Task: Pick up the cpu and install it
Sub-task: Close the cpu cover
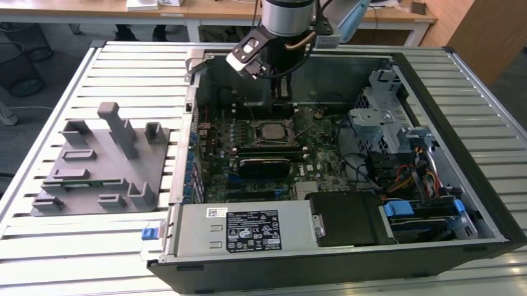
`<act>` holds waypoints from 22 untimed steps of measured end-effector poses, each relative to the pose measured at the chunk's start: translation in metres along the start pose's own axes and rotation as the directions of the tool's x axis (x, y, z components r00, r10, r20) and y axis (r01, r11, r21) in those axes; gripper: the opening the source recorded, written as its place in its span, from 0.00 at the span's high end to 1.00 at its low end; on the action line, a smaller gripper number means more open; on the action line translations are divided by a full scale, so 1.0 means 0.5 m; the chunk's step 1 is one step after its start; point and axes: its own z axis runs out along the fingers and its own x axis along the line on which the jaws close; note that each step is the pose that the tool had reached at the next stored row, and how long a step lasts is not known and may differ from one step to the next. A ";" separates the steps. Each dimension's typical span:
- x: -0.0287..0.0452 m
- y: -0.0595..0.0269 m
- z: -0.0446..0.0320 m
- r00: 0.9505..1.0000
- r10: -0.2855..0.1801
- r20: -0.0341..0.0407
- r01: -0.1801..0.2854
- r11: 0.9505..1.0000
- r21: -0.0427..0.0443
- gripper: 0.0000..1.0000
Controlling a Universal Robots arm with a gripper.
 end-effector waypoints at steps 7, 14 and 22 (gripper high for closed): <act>0.001 0.000 -0.019 1.000 0.000 0.000 0.000 1.000 0.000 0.89; 0.001 0.021 -0.021 1.000 0.000 0.000 0.000 1.000 0.001 0.89; 0.001 0.069 -0.020 1.000 0.000 0.000 0.000 1.000 0.006 0.89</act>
